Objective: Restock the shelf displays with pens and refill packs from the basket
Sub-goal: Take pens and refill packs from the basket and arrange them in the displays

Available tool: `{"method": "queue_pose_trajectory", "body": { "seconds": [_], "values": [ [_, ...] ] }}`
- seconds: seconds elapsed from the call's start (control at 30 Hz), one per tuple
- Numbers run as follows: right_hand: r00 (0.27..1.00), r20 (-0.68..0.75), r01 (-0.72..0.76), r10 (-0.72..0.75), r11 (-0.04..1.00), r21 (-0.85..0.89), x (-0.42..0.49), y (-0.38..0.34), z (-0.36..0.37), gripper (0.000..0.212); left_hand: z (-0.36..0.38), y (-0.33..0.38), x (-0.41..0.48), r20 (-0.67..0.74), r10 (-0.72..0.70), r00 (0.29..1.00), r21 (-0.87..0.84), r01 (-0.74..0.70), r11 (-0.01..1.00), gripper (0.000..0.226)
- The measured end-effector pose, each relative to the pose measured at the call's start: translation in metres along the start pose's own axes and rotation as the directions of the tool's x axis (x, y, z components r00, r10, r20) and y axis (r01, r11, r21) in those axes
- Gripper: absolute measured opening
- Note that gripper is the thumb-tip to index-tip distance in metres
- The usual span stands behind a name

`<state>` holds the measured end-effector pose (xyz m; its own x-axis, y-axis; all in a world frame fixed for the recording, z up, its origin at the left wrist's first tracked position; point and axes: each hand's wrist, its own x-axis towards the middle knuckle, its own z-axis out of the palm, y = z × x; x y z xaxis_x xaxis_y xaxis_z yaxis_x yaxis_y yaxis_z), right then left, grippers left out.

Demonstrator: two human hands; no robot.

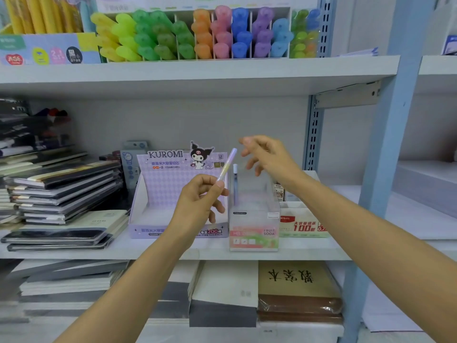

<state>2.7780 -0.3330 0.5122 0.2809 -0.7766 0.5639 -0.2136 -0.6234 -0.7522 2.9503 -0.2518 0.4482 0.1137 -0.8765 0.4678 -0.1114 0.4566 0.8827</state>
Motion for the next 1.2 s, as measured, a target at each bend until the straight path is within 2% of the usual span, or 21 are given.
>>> {"method": "queue_pose_trajectory", "body": {
  "seconds": [0.03,0.07,0.13,0.2,0.3,0.47,0.57,0.63,0.73,0.8,0.97,1.03,1.13,1.2],
  "values": [
    [0.998,0.054,-0.031,0.023,0.988,0.154,-0.004,-0.006,-0.003,0.035,0.001,0.001,0.0,-0.025,0.005,1.0,0.009,-0.005,1.0,0.011],
    [0.993,0.114,-0.041,0.018,0.979,0.2,-0.007,-0.01,-0.005,0.033,0.001,0.002,0.001,-0.041,0.009,0.999,0.021,-0.009,1.0,0.009],
    [0.982,0.188,-0.017,-0.014,0.986,0.163,-0.014,-0.015,-0.008,0.025,0.002,0.004,0.002,-0.049,0.011,0.999,0.033,-0.009,0.999,0.007],
    [0.985,0.171,-0.023,-0.01,0.981,0.193,-0.02,-0.015,-0.012,0.018,0.0,0.008,0.002,-0.06,-0.004,0.998,-0.008,0.003,1.0,0.009],
    [0.99,0.143,-0.062,0.017,0.948,0.312,-0.028,-0.01,-0.026,0.013,-0.002,0.013,0.0,-0.133,-0.049,0.99,-0.211,0.02,0.977,0.014],
    [0.932,0.361,-0.076,0.026,0.989,0.126,-0.045,-0.001,-0.031,0.013,0.009,0.018,-0.003,-0.211,-0.054,0.976,-0.416,-0.039,0.908,0.013],
    [0.917,0.4,-0.037,-0.001,0.995,0.088,-0.05,-0.001,-0.028,0.01,0.018,0.022,-0.005,-0.203,-0.028,0.979,-0.44,-0.065,0.896,0.02],
    [0.931,0.365,0.004,-0.018,0.999,0.039,-0.05,-0.004,-0.028,0.01,0.022,0.025,-0.005,-0.203,0.004,0.979,-0.42,-0.091,0.903,0.025],
    [0.98,0.178,0.072,-0.087,0.993,0.089,-0.045,-0.017,-0.025,0.022,0.027,0.03,-0.005,-0.201,0.062,0.978,-0.325,-0.126,0.937,0.019],
    [0.983,0.115,0.128,-0.145,0.982,0.14,-0.041,-0.028,-0.022,0.027,0.032,0.033,-0.004,-0.184,0.112,0.976,-0.235,-0.155,0.96,0.016],
    [0.964,0.169,0.218,-0.205,0.974,-0.06,-0.036,-0.039,-0.011,0.017,0.034,0.032,-0.005,-0.118,0.174,0.978,-0.073,-0.183,0.98,0.017],
    [0.969,0.148,0.209,-0.2,0.977,-0.045,-0.037,-0.036,-0.01,0.018,0.029,0.025,-0.007,-0.095,0.192,0.977,0.043,-0.189,0.981,0.012],
    [0.979,-0.068,0.199,-0.194,0.976,0.083,-0.032,-0.035,-0.02,0.022,0.019,0.01,-0.017,-0.02,0.271,0.962,0.294,-0.254,0.921,0.011],
    [0.963,-0.201,0.202,-0.179,0.974,0.102,-0.026,-0.031,-0.029,0.021,0.012,-0.001,-0.026,0.094,0.356,0.93,0.478,-0.356,0.803,0.015]
  ]
}}
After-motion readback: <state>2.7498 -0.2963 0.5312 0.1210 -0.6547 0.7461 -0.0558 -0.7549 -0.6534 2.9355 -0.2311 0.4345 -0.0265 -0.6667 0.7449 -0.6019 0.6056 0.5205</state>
